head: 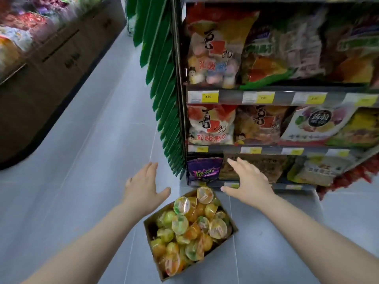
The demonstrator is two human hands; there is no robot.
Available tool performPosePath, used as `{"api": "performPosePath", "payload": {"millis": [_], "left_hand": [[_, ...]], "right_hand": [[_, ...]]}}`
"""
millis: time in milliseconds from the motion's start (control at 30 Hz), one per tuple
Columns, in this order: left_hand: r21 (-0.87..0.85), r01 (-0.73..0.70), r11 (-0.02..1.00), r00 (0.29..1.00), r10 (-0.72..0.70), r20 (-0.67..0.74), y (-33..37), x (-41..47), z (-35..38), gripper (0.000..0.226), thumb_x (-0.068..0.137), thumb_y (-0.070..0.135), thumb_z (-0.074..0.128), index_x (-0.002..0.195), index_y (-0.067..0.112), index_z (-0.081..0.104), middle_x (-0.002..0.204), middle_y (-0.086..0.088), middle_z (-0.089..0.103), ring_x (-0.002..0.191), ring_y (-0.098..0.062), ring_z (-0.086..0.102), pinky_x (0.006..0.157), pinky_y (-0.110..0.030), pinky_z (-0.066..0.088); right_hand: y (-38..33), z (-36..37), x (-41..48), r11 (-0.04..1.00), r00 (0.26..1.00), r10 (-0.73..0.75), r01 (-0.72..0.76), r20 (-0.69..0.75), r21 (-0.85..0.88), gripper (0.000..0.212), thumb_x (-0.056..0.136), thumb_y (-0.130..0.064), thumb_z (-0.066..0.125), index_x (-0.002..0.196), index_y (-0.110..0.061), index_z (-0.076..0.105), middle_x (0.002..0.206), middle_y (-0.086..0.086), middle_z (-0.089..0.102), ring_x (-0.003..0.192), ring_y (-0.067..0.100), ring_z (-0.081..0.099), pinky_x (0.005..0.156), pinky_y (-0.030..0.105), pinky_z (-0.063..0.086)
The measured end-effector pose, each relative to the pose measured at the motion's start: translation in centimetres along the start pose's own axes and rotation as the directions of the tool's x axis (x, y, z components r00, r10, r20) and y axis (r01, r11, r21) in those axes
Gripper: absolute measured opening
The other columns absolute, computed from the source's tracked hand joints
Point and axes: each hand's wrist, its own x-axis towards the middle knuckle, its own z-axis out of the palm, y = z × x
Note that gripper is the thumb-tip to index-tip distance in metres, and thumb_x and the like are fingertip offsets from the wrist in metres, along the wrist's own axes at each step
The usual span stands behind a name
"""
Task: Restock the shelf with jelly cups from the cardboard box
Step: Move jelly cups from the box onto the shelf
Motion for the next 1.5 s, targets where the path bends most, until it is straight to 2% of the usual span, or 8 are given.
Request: {"api": "performPosePath", "payload": {"millis": [133, 367, 667, 833, 1133, 1300, 1400, 1500], "left_hand": [[-0.017, 0.017, 1.000, 0.993, -0.015, 0.120, -2.7, 2.8, 10.0, 0.080, 0.090, 0.050, 0.050, 0.152, 0.018, 0.012, 0.158, -0.001, 0.016, 0.142, -0.023, 0.026, 0.113, -0.042, 0.029], [-0.221, 0.179, 0.959, 0.952, -0.112, 0.284, -5.4, 4.6, 29.4, 0.080, 0.083, 0.045, 0.058, 0.149, 0.018, 0.023, 0.153, -0.003, 0.027, 0.137, -0.024, 0.032, 0.108, -0.038, 0.035], [-0.349, 0.407, 0.844, 0.898, -0.299, 0.324, -6.8, 9.7, 44.2, 0.091, 0.082, 0.060, 0.058, 0.147, 0.009, 0.020, 0.148, -0.016, 0.027, 0.131, -0.034, 0.040, 0.103, -0.040, 0.040], [-0.452, 0.527, 0.719, 0.847, -0.404, 0.345, -5.9, 11.3, 46.0, 0.107, 0.078, 0.064, 0.063, 0.151, 0.015, 0.002, 0.151, -0.022, 0.005, 0.137, -0.040, 0.029, 0.108, -0.042, 0.032], [-0.516, 0.416, 0.749, 0.906, -0.390, 0.165, -9.1, 10.5, 44.5, 0.104, 0.062, 0.051, 0.079, 0.143, 0.010, 0.028, 0.136, -0.015, 0.036, 0.120, -0.029, 0.045, 0.091, -0.035, 0.044], [-0.625, 0.377, 0.684, 0.898, -0.434, 0.067, -12.2, 10.5, 42.1, 0.104, 0.048, 0.053, 0.075, 0.137, 0.014, 0.040, 0.131, -0.010, 0.045, 0.105, -0.022, 0.049, 0.080, -0.030, 0.043], [-0.690, 0.329, 0.645, 0.894, -0.448, 0.007, -13.3, 9.9, 41.9, 0.095, 0.054, 0.042, 0.081, 0.137, 0.017, 0.040, 0.130, -0.006, 0.049, 0.105, -0.018, 0.047, 0.080, -0.027, 0.038], [-0.706, 0.319, 0.632, 0.893, -0.449, 0.001, -13.7, 9.6, 42.4, 0.098, 0.051, 0.040, 0.081, 0.137, 0.018, 0.041, 0.131, -0.004, 0.049, 0.108, -0.017, 0.050, 0.082, -0.026, 0.039]], "right_hand": [[1.7, 9.1, 3.4, 0.999, 0.997, 0.019, -0.023, 0.075, 0.047, 0.082, 0.087, -0.055, 0.058, 0.152, -0.033, 0.015, 0.160, -0.004, 0.013, 0.146, 0.018, 0.014, 0.115, 0.036, 0.022], [4.6, 27.7, 7.0, 0.983, 0.990, 0.027, -0.052, 0.139, 0.179, 0.068, 0.083, -0.040, 0.063, 0.144, -0.031, 0.034, 0.137, 0.003, 0.049, 0.126, 0.025, 0.044, 0.099, 0.036, 0.043], [7.3, 41.2, 11.3, 0.985, 0.992, -0.086, 0.071, 0.089, 0.160, 0.069, 0.086, -0.034, 0.062, 0.146, -0.034, 0.027, 0.145, -0.003, 0.039, 0.132, 0.019, 0.038, 0.103, 0.038, 0.042], [7.5, 42.7, 12.0, 0.974, 0.987, -0.154, 0.144, 0.042, 0.173, 0.067, 0.088, -0.032, 0.060, 0.147, -0.033, 0.027, 0.146, -0.004, 0.036, 0.133, 0.017, 0.036, 0.108, 0.035, 0.037], [6.4, 43.3, 13.1, 0.936, 0.993, -0.097, 0.114, -0.069, 0.333, 0.060, 0.090, -0.030, 0.059, 0.144, -0.027, 0.033, 0.141, -0.002, 0.043, 0.125, 0.016, 0.046, 0.100, 0.034, 0.044], [4.1, 44.1, 16.7, 0.898, 0.993, -0.108, 0.118, -0.048, 0.424, 0.084, 0.083, -0.030, 0.071, 0.150, -0.022, 0.022, 0.152, 0.003, 0.032, 0.138, 0.021, 0.032, 0.110, 0.038, 0.033], [2.6, 44.6, 18.5, 0.884, 0.995, -0.101, 0.079, 0.025, 0.460, 0.107, 0.075, -0.033, 0.079, 0.153, -0.019, 0.007, 0.156, 0.006, 0.024, 0.143, 0.024, 0.024, 0.114, 0.039, 0.027], [1.8, 45.7, 19.2, 0.898, 0.992, -0.130, 0.117, 0.001, 0.424, 0.109, 0.072, -0.037, 0.080, 0.153, -0.021, 0.010, 0.154, 0.004, 0.029, 0.140, 0.023, 0.029, 0.112, 0.039, 0.030]]}}
